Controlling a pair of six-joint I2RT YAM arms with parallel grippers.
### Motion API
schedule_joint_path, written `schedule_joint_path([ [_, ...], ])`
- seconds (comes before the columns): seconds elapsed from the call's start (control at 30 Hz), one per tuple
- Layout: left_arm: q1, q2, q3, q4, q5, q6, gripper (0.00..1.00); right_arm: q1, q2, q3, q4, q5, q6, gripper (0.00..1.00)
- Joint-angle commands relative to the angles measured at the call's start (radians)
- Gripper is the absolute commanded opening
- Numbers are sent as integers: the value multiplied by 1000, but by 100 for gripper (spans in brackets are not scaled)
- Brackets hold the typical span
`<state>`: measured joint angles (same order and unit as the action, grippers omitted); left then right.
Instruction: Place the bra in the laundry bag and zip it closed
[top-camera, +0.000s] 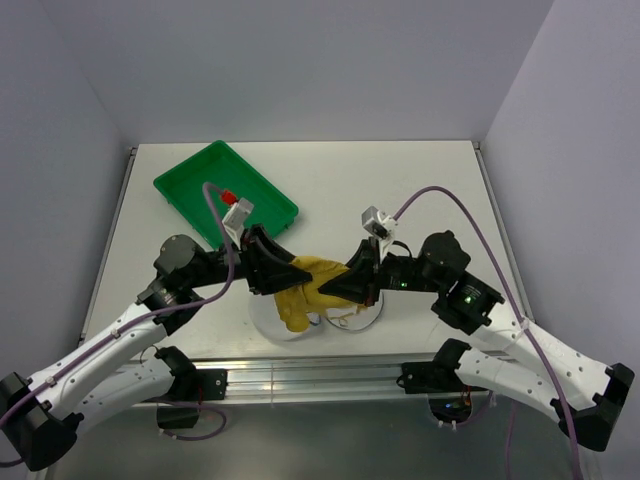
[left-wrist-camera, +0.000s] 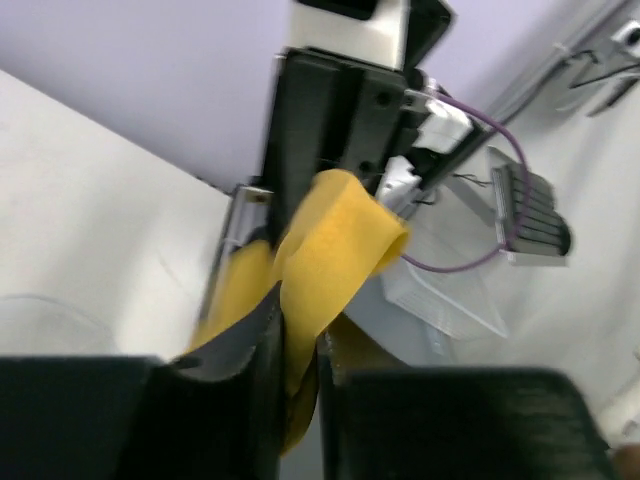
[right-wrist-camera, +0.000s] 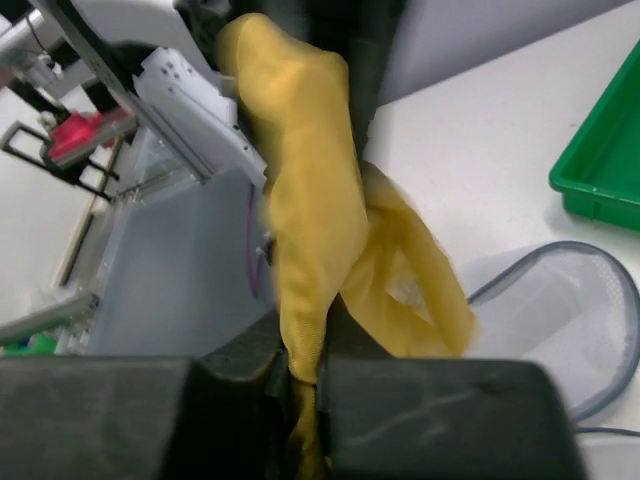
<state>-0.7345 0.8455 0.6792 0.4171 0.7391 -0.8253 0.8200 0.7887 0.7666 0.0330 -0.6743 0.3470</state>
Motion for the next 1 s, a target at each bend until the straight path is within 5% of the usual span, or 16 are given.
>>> schedule_joint_path([
  [0.0,-5,-29,46,-81,-93,63,53,-4,-65,-19,96,85,95,3],
  [0.07,-5,-60,57,-188,-179,109,90,-5,-77,-15,67,108,113,0],
  [0.1,-5,-74,68,-225,-211,121,99,-5,-80,-1,53,146,115,0],
  [0.3,-8,-207,37,-405,-383,153,99,-7,-60,39,33,245,135,0],
  [0.53,-55,-279,-76,-414,-445,160,98,-15,-34,62,82,315,202,0],
  [0.77,-114,-214,-41,-414,-487,193,99,-16,-25,76,77,297,211,0],
  [0.97,-141,-123,-12,-676,-740,157,99,-19,-81,62,-11,435,161,0],
])
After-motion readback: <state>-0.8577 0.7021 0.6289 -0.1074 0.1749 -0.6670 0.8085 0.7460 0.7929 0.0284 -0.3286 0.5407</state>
